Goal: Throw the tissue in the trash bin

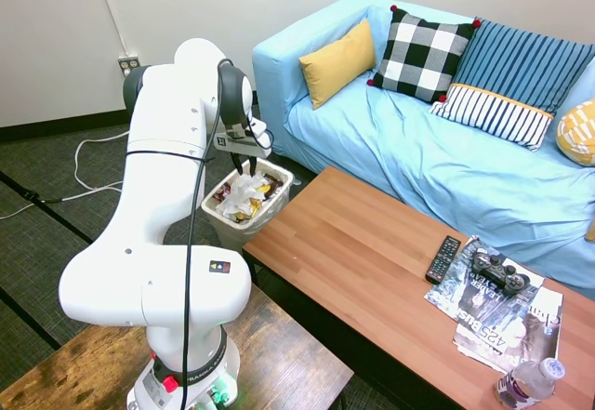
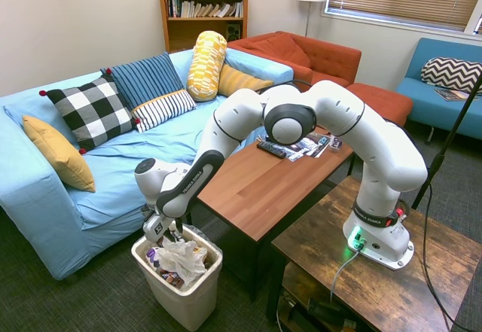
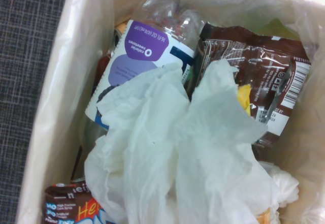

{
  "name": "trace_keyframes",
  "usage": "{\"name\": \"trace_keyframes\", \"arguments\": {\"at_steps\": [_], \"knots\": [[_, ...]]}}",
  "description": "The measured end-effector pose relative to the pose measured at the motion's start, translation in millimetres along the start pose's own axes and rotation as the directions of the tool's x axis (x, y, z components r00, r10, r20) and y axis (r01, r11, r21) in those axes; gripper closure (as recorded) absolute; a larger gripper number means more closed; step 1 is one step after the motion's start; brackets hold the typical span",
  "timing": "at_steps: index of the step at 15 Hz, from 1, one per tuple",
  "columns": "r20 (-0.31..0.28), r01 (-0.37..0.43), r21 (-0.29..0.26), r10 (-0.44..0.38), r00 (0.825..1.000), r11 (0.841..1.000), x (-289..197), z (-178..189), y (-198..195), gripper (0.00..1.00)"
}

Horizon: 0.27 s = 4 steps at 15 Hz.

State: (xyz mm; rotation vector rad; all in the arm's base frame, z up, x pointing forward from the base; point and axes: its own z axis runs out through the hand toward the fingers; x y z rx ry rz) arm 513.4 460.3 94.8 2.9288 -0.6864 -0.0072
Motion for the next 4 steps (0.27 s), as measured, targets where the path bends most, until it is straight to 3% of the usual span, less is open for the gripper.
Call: {"name": "trace_keyframes", "arguments": {"at_steps": [4], "knots": [[-0.005, -0.022, 0.012, 0.022, 1.0, 1.0, 0.5, -10.1, -1.3, 0.0]]}}
